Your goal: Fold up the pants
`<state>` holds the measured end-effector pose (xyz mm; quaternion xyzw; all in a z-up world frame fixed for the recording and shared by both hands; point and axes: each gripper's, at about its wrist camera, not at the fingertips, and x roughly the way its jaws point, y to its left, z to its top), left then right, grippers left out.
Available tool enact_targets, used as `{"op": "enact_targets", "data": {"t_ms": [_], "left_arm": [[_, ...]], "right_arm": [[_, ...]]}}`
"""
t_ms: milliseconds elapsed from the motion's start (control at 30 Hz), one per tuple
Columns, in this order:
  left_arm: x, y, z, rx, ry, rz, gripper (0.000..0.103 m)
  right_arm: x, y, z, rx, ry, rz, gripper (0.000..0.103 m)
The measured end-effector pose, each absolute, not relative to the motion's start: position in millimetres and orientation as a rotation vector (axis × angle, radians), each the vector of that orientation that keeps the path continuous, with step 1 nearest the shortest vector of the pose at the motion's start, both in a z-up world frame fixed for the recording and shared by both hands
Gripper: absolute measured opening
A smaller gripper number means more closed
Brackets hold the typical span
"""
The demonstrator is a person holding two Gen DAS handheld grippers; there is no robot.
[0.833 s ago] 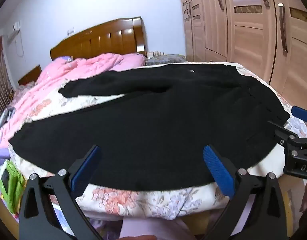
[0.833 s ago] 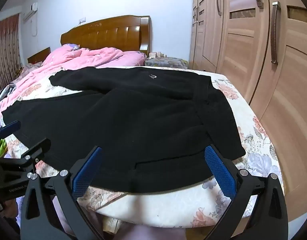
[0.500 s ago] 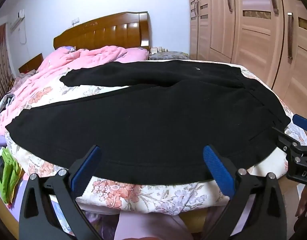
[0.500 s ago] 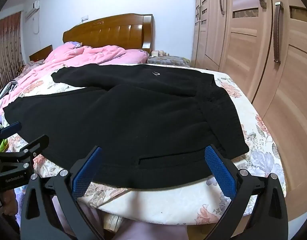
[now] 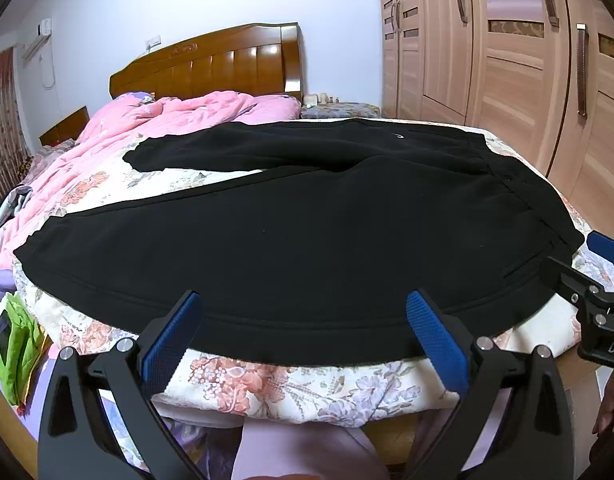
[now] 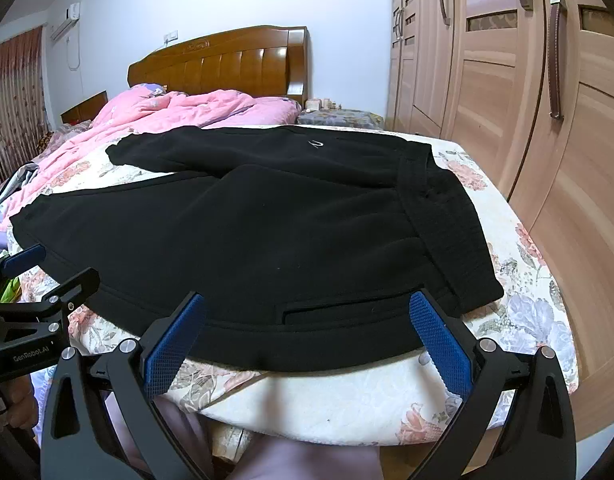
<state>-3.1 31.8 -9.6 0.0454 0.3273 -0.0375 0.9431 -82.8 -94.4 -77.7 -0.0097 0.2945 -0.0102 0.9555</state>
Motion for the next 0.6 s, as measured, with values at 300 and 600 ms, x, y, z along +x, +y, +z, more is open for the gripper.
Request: {"op": "enact_targets", "data": {"t_ms": [300, 600], "left_arm": [[-1.7, 29.9, -12.7, 0.092, 0.679, -0.074, 0.102], [-0.7, 30.2, -14.7, 0.093, 0.683, -0.077, 0.102]], "right_arm": [[-84.0, -94.9, -79.3, -0.014, 0.598, -0.018, 0.099], [-84.2, -97.0, -80.6, -0.002, 0.601, -0.018, 0.099]]}}
